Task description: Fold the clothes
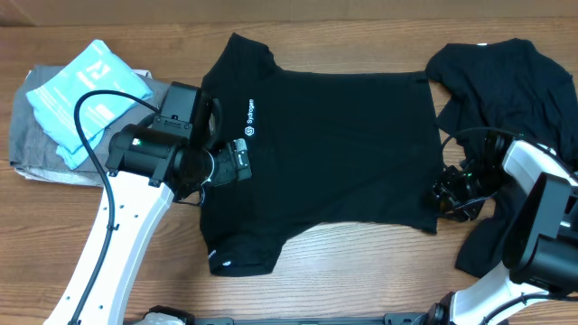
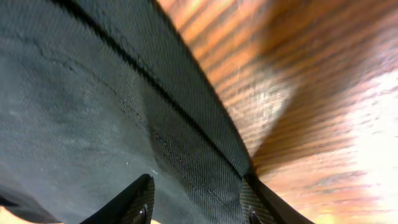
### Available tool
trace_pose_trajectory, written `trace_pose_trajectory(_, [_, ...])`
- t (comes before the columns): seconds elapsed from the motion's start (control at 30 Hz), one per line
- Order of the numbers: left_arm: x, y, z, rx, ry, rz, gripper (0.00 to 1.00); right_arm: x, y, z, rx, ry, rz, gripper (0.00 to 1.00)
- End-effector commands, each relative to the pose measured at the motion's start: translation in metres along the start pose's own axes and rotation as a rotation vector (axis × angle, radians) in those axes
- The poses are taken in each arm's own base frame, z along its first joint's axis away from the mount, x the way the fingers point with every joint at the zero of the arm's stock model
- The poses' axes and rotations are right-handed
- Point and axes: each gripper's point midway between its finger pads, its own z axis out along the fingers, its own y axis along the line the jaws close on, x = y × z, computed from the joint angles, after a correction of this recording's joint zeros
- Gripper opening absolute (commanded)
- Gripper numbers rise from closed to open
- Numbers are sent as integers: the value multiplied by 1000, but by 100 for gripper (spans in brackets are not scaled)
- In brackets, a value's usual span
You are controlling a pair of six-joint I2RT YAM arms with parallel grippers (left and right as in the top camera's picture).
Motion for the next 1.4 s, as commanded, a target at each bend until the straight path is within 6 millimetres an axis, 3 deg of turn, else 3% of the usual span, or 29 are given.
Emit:
trace_pose_trajectory(0.0, [-4,-1,-8,11,-28,4,100,14,-9,9,23,59,28,49])
trace_pose_trajectory(0.53, [-4,-1,-8,11,-28,4,100,22,-4,-8,37,102,42,39])
trace_pose_trajectory(0.7, [-4,-1,-8,11,-27,4,100,28,-6,-8,44,126,53,45])
trace_pose_trajectory(0.93, [-4,-1,-8,11,-28,4,100,48,-4,3,-12,202,84,50])
trace_pose_trajectory(1.17, [-4,-1,-8,11,-28,4,100,46,-8,20,-30,179,100,50])
trace_pose_trajectory(1.23, [-4,-1,-8,11,-28,4,100,43,-8,21,-32,166,94,48])
trace_pose_trajectory(1.37, [-4,-1,-8,11,-28,4,100,38,-6,21,-37,148,85,31])
